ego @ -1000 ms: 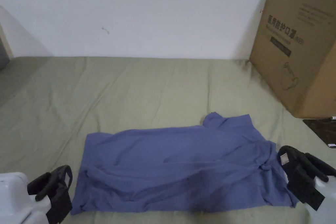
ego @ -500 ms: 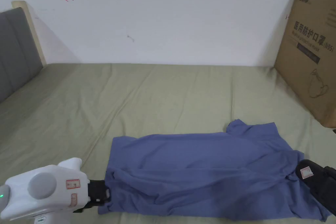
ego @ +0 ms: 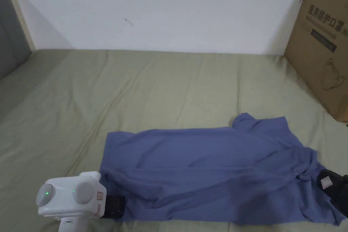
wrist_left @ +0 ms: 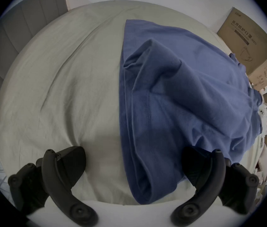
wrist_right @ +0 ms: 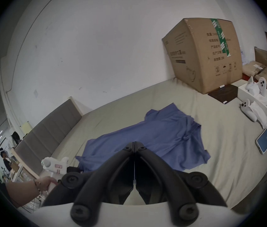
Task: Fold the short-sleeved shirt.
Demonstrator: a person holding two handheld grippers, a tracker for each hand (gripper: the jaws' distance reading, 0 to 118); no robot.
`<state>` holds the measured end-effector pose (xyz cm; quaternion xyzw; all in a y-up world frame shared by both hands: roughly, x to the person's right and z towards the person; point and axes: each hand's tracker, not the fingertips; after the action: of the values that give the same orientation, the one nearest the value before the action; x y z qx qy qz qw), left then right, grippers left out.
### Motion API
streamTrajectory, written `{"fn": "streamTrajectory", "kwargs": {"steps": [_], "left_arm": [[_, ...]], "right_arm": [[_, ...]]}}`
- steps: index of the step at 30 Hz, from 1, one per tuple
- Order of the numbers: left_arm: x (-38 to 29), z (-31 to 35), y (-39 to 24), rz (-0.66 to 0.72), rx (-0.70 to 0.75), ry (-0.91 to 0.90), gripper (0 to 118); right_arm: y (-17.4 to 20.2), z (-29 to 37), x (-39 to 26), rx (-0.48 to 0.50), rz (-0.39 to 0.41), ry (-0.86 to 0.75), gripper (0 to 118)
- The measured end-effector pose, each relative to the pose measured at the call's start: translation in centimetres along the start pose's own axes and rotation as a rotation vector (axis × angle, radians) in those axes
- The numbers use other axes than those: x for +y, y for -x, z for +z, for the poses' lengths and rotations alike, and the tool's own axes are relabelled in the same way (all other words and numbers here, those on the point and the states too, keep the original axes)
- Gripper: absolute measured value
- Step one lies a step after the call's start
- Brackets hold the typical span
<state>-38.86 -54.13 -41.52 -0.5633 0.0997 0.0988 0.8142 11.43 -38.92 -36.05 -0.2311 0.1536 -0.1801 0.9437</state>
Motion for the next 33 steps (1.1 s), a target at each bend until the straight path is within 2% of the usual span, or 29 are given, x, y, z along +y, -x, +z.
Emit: {"fn": "streamTrajectory", "kwargs": {"steps": [2,3,4,5,6,8,9,10,12,13,14,17,20,21,22,23,24,25,26,27,28,29,30,33], "left_arm": [[0.0,1.8,-0.5,-0.002,0.006,-0.029,111],[-0.3,2.7,-0.7,-0.021,0.021,-0.073,97],[-0.9,4.0,-1.2,-0.060,0.060,-0.136,77],[-1.3,5.1,-1.0,-0.092,0.021,-0.180,45],[-1.3,5.9,-1.2,-0.079,-0.052,-0.175,3],[-1.4,6.9,-1.0,-0.064,-0.093,-0.173,3],[-1.4,7.1,-0.8,-0.072,-0.087,-0.180,3],[-1.1,8.0,-0.5,-0.081,-0.083,-0.191,3],[-0.6,8.5,0.0,-0.089,-0.080,-0.196,3],[-0.3,8.7,0.4,-0.077,-0.095,-0.191,3],[-0.3,8.7,0.5,-0.055,-0.111,-0.182,3],[0.0,8.4,0.9,-0.043,-0.115,-0.172,3],[-0.7,8.4,0.1,-0.047,-0.106,-0.149,3],[-0.9,8.3,0.0,-0.048,-0.103,-0.143,3],[-1.0,8.0,-0.1,-0.051,-0.098,-0.136,3],[-1.2,7.8,-0.2,-0.055,-0.095,-0.130,3],[-1.4,7.7,-0.2,-0.057,-0.092,-0.127,3],[-1.6,7.5,-0.3,-0.059,-0.089,-0.122,3],[-1.4,7.2,-0.1,-0.059,-0.089,-0.120,3],[-1.4,7.3,-0.1,-0.058,-0.090,-0.116,3],[-1.5,7.5,0.0,-0.056,-0.091,-0.119,3],[-1.6,7.8,0.0,-0.053,-0.092,-0.126,3],[-1.2,7.8,0.2,-0.055,-0.091,-0.129,3],[-0.8,9.5,0.6,-0.075,-0.084,-0.153,3]], "right_arm": [[-1.1,-0.7,0.7,-0.032,-0.010,0.018,0],[-1.5,-0.9,1.0,-0.052,-0.009,0.024,0],[-2.3,-1.4,1.5,-0.099,-0.005,0.053,0],[-3.1,-1.8,1.9,-0.119,-0.018,0.073,0],[-4.0,-2.2,2.2,-0.123,-0.041,0.090,0],[-6.2,-3.0,3.2,-0.123,-0.112,0.135,0],[-7.1,-3.7,3.6,-0.141,-0.148,0.171,8],[-8.3,-4.5,4.1,-0.149,-0.189,0.201,37],[-11.2,-7.4,4.5,-0.192,-0.221,0.368,118],[-11.7,-8.4,3.6,-0.202,-0.281,0.431,117],[-12.5,-9.7,3.1,-0.269,-0.215,0.481,117],[-14.4,-12.5,1.8,-0.340,-0.133,0.603,117],[-16.3,-15.4,1.4,-0.341,-0.098,0.674,113],[-16.7,-16.1,1.1,-0.324,-0.096,0.703,108],[-17.4,-16.8,0.6,-0.303,-0.112,0.728,97],[-16.7,-16.6,0.1,-0.309,-0.120,0.717,75],[-16.8,-16.8,-0.1,-0.308,-0.127,0.716,60],[-16.5,-16.9,-0.3,-0.333,-0.110,0.724,53],[-15.9,-16.8,-0.1,-0.379,-0.037,0.719,53],[-14.9,-16.1,-0.2,-0.365,0.003,0.703,41],[-14.4,-15.8,-0.1,-0.306,0.004,0.718,32],[-13.8,-15.5,0.1,-0.266,0.001,0.725,15],[-13.2,-15.1,0.4,-0.283,0.018,0.719,10],[-11.7,-12.8,2.0,-0.270,0.049,0.698,9]]}}
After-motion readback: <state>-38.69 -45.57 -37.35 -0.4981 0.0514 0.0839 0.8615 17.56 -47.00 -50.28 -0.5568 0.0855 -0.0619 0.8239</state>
